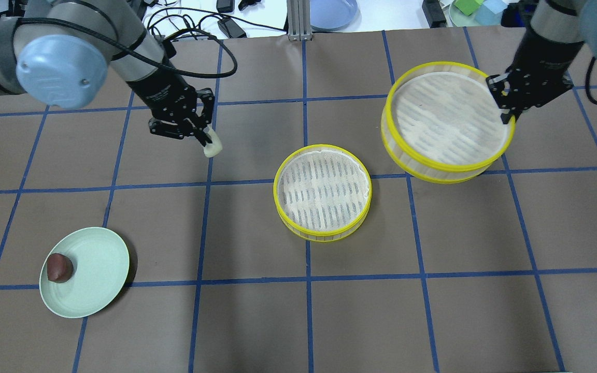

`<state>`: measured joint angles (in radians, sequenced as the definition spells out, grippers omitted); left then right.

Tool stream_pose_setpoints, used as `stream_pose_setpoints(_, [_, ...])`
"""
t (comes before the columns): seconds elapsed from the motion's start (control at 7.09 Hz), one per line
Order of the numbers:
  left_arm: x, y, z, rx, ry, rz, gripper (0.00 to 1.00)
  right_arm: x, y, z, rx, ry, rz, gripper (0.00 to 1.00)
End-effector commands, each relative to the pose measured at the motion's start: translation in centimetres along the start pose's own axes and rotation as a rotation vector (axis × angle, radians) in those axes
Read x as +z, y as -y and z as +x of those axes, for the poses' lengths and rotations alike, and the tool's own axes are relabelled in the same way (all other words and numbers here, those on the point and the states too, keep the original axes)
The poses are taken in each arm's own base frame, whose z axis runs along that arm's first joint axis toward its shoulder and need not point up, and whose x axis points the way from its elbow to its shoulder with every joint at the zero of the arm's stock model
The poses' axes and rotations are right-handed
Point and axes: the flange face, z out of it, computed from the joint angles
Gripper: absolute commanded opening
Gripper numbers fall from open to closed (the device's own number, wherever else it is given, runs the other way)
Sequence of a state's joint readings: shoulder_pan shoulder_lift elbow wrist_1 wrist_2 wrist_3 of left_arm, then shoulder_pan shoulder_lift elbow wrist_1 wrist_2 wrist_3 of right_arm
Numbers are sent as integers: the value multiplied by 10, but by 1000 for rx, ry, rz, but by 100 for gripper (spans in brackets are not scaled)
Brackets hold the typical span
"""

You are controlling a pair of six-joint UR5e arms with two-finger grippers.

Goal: Place buns in different layers of steamer
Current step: 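Lower the white bun into the bottom tier and open the left gripper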

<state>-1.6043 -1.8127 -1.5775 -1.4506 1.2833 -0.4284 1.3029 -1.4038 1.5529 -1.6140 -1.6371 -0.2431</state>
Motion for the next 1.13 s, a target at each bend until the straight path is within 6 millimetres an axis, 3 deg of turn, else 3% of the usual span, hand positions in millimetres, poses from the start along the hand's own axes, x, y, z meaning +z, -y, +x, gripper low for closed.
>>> stream_pose_setpoints(0.0, [47,-48,61,38,-44,17,0,5,-4,34,-34,1,-12,0])
stream_pose_setpoints(0.14, [82,-56,75,48,-91,23,0,6,-5,33,-36,4,-21,0])
stream_pose_setpoints(0.56, [139,-62,99,52,-113,0,4,8,-6,29,-44,13,-25,0])
stream_pose_setpoints(0.71, [142,-61,99,48,-106,-2,99,10,-6,28,-49,18,-30,0])
stream_pose_setpoints(0.99, [140,-61,100,28,-105,-3,100,16,-8,24,-50,22,-41,0])
